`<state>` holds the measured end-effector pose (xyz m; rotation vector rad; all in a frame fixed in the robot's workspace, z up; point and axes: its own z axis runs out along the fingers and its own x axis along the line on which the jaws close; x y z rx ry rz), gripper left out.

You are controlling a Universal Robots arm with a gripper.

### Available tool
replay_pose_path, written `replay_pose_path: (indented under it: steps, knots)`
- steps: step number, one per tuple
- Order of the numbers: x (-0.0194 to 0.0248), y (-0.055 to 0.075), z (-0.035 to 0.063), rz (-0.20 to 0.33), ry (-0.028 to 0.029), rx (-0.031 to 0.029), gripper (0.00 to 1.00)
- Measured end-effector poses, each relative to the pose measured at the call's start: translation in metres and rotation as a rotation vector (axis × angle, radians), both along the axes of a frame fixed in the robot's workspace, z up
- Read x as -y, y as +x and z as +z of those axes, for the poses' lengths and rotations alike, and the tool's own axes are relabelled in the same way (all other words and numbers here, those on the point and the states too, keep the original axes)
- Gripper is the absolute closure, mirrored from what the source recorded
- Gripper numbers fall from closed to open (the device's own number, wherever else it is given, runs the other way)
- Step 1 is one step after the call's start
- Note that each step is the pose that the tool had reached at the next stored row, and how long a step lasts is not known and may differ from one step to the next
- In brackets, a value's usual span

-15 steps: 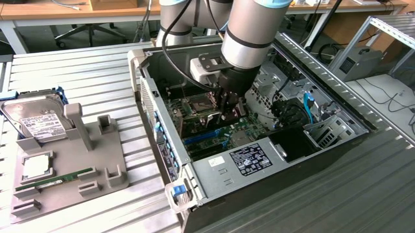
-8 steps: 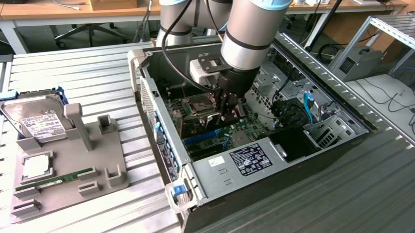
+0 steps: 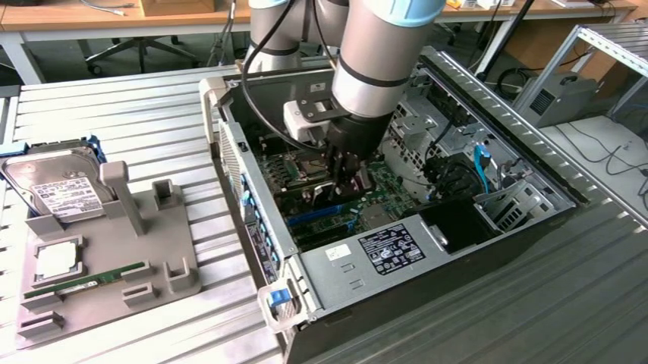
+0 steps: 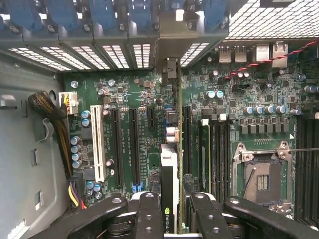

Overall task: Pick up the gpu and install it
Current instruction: 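Insert the gpu into the slot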

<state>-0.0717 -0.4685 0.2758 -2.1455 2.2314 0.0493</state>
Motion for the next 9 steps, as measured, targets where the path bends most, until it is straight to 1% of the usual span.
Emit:
replay_pose_path:
  steps: [9]
  knots:
    - [0.0000,-0.0015,-0.0054,0.000,-0.0002,-0.0001,0.73]
